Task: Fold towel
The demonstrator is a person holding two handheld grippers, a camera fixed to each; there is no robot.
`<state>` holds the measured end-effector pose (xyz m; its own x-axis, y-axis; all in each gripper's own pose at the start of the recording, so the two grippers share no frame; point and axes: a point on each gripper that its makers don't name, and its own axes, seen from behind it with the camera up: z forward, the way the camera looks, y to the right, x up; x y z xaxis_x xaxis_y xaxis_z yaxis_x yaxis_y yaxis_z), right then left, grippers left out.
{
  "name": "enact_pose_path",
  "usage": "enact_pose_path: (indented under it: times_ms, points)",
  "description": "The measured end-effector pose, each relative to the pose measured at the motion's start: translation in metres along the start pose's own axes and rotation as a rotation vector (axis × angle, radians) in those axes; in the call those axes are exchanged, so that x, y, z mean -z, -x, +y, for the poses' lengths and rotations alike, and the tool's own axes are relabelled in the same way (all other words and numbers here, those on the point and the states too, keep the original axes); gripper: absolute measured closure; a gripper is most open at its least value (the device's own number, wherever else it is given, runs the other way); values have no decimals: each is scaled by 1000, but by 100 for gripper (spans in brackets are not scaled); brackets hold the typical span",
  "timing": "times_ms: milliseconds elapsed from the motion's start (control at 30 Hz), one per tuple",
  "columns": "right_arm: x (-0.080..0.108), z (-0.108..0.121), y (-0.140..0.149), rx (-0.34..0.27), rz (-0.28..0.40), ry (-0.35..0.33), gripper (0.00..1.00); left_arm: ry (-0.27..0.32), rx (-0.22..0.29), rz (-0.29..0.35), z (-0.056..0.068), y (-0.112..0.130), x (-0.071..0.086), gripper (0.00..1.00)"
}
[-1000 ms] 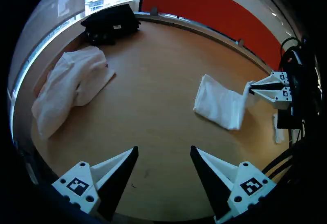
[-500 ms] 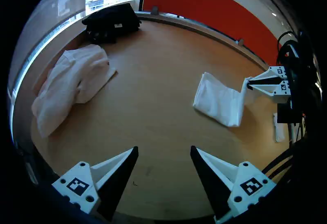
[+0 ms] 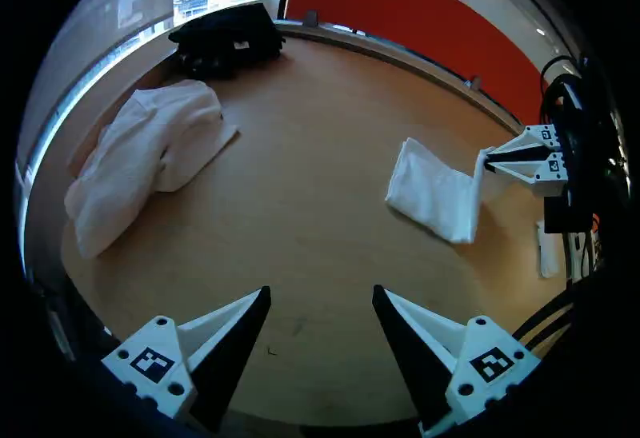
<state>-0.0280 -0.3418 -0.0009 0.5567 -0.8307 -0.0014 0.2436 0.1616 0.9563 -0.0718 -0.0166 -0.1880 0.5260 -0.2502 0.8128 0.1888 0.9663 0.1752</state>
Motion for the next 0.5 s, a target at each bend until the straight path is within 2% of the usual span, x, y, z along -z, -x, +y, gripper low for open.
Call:
enact_pose_path:
  times_ms: [200,500]
  points:
    - [-15,-3,-10,54,-24,-43,97,-5,23,4,-5,7,2,6]
    - [-63,-18,-31,171,-88,-150,97,-3,86,1,-8,28,5,6]
